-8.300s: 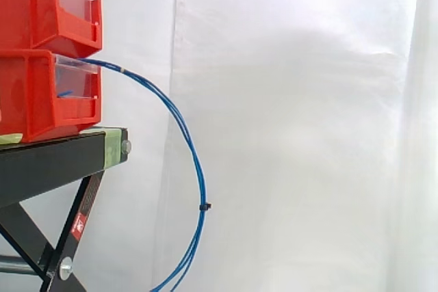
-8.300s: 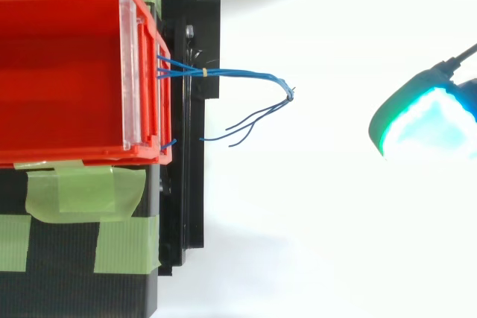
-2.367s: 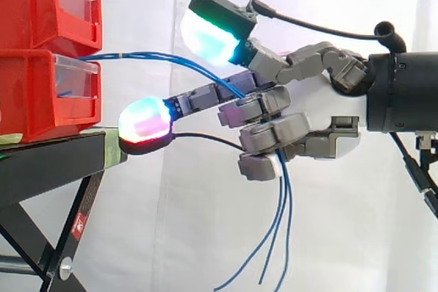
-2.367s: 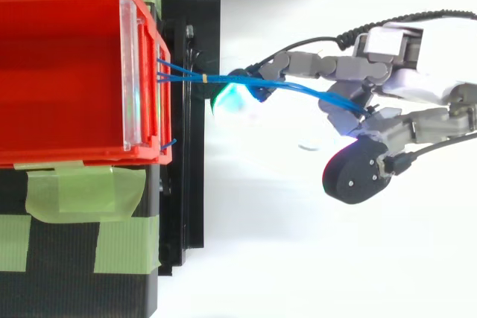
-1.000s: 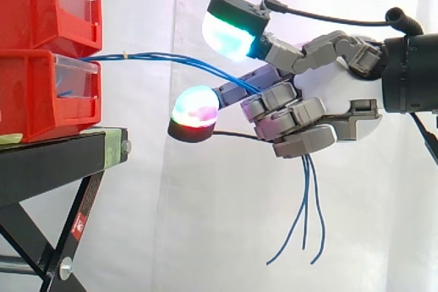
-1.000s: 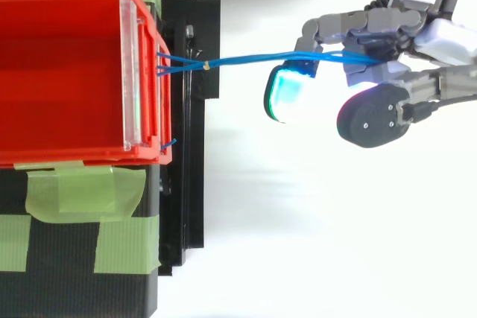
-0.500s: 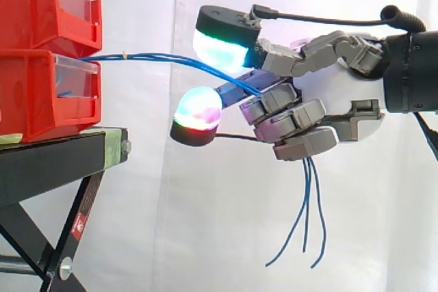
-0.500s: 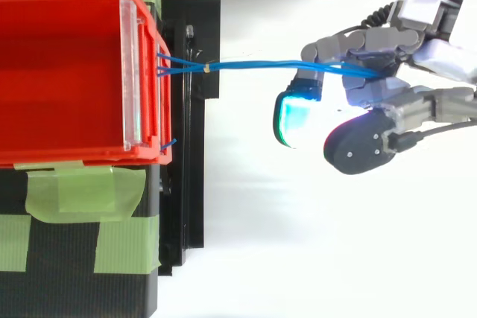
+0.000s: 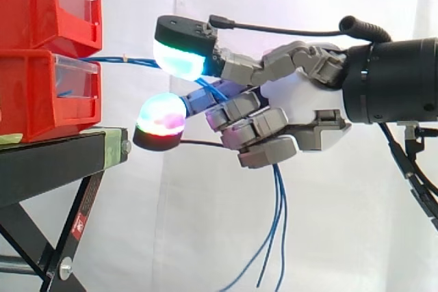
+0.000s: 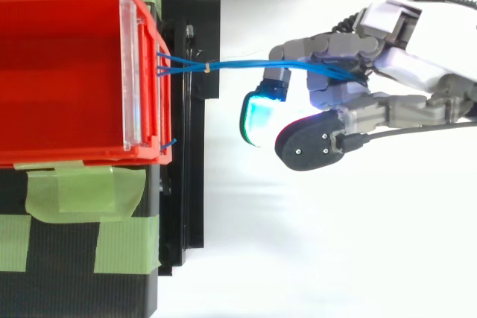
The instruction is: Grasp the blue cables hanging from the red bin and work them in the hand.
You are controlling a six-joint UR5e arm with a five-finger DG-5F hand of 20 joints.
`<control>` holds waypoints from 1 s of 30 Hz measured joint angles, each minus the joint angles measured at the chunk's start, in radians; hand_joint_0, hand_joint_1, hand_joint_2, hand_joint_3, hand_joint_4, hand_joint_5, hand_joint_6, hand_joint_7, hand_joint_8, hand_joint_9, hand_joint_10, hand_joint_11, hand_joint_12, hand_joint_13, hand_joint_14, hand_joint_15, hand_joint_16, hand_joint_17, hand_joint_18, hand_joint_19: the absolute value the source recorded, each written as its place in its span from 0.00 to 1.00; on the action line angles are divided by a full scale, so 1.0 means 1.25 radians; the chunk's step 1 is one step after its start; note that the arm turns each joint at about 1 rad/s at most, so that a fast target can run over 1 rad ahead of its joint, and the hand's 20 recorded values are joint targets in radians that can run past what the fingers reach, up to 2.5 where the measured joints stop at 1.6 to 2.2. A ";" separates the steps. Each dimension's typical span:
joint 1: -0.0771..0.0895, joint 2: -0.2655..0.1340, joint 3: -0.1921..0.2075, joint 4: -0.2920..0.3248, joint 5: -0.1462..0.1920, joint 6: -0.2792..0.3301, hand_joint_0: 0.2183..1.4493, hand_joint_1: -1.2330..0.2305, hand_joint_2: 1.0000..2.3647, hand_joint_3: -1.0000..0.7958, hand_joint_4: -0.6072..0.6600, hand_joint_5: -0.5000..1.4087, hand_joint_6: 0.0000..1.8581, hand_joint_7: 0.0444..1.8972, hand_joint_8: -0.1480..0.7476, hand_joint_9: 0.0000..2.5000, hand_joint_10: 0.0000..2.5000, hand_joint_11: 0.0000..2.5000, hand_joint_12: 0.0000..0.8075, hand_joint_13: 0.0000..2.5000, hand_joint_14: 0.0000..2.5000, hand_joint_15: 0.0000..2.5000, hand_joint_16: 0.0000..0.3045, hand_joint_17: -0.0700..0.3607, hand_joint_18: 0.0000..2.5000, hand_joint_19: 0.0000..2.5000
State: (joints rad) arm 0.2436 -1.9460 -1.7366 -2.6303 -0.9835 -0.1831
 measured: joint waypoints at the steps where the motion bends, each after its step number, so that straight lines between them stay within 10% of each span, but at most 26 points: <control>1: -0.001 -0.001 0.005 -0.006 0.000 0.004 0.51 0.43 0.00 0.06 0.72 0.41 0.15 0.64 0.64 0.16 1.00 0.99 0.54 0.33 1.00 0.54 0.16 0.41 0.59 0.68; 30: -0.051 -0.002 0.036 -0.110 0.006 0.105 0.53 0.43 0.00 0.07 0.73 0.40 0.16 0.63 0.65 0.18 1.00 1.00 0.53 0.34 1.00 0.55 0.15 0.41 0.61 0.69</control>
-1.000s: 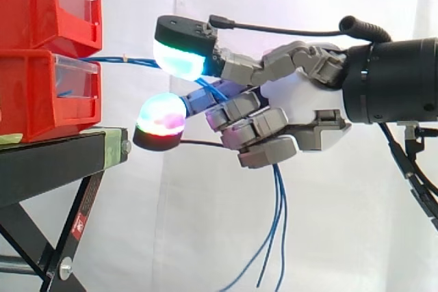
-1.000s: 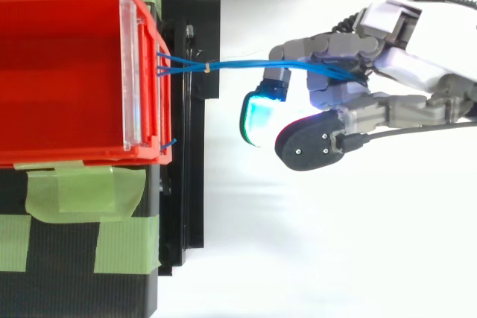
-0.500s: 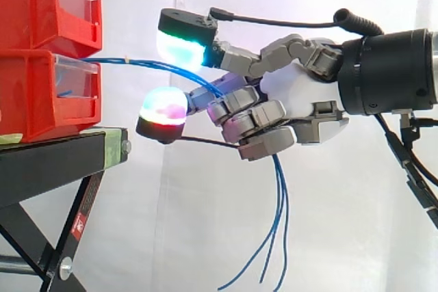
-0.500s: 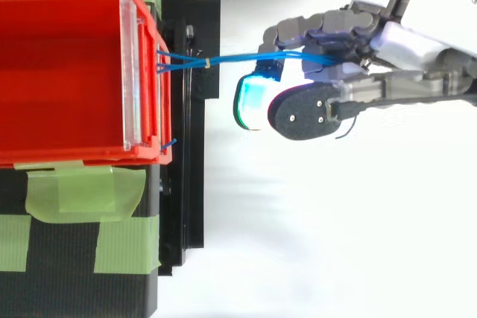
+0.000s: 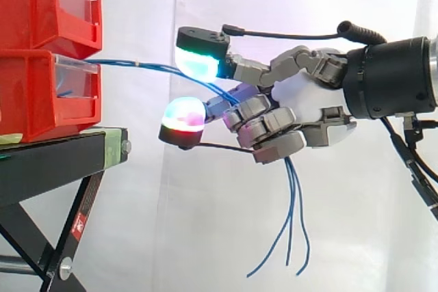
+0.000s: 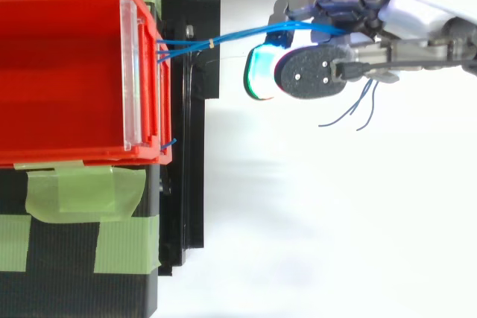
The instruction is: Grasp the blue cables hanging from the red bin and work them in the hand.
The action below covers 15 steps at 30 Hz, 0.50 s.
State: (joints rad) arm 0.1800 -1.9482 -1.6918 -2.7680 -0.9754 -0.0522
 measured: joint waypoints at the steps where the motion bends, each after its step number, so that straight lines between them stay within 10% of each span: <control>1: -0.002 0.000 0.000 -0.001 0.002 0.001 0.53 0.43 0.00 0.07 0.73 0.40 0.16 0.63 0.65 0.18 1.00 1.00 0.53 0.34 1.00 0.55 0.15 0.41 0.61 0.69; 15: -0.024 0.000 0.026 -0.008 0.008 -0.002 0.54 0.43 0.00 0.07 0.73 0.40 0.16 0.63 0.65 0.18 1.00 1.00 0.53 0.34 1.00 0.55 0.16 0.41 0.62 0.69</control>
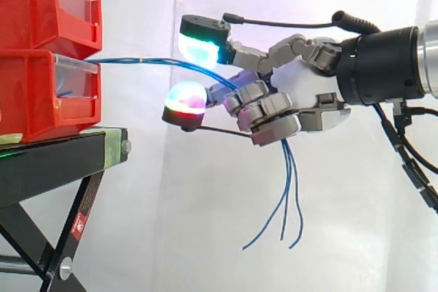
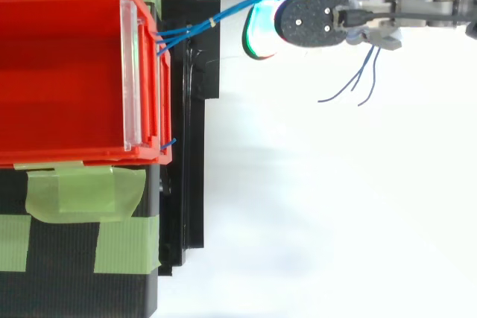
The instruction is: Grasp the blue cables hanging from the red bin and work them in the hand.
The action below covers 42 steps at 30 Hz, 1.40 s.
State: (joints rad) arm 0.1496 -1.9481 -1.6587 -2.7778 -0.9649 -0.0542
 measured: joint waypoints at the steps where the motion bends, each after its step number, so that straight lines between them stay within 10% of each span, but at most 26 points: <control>1: -0.001 0.000 0.003 -0.002 0.000 -0.002 0.54 0.43 0.00 0.07 0.73 0.40 0.16 0.64 0.65 0.18 1.00 1.00 0.54 0.34 1.00 0.54 0.15 0.41 0.61 0.69; 42: -0.013 -0.001 0.049 -0.001 0.033 -0.100 0.54 0.41 0.00 0.06 0.74 0.40 0.17 0.64 0.65 0.20 1.00 1.00 0.53 0.35 1.00 0.55 0.15 0.40 0.62 0.68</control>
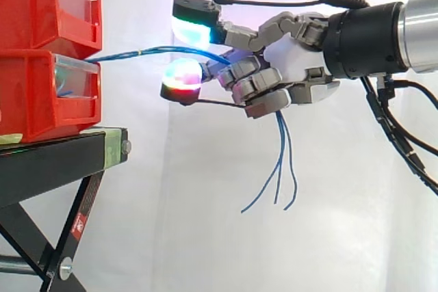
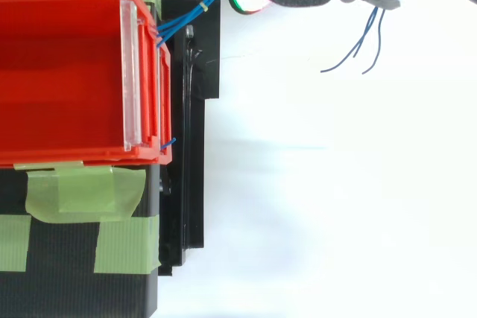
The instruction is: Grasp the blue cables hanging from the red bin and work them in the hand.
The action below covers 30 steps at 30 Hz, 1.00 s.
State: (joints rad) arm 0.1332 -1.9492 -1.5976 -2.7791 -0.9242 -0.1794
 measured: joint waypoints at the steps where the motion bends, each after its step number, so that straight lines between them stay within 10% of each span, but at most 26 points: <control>1: -0.001 0.000 0.000 0.002 0.000 0.000 0.54 0.41 0.00 0.05 0.74 0.40 0.17 0.63 0.65 0.20 1.00 1.00 0.53 0.35 1.00 0.55 0.15 0.41 0.62 0.68; 30: -0.018 0.000 0.019 0.042 0.026 -0.070 0.57 0.40 0.01 0.13 0.72 0.39 0.26 0.63 0.65 0.21 1.00 1.00 0.53 0.36 1.00 0.56 0.15 0.41 0.63 0.69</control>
State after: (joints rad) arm 0.1107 -1.9492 -1.5743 -2.7268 -0.8921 -0.2674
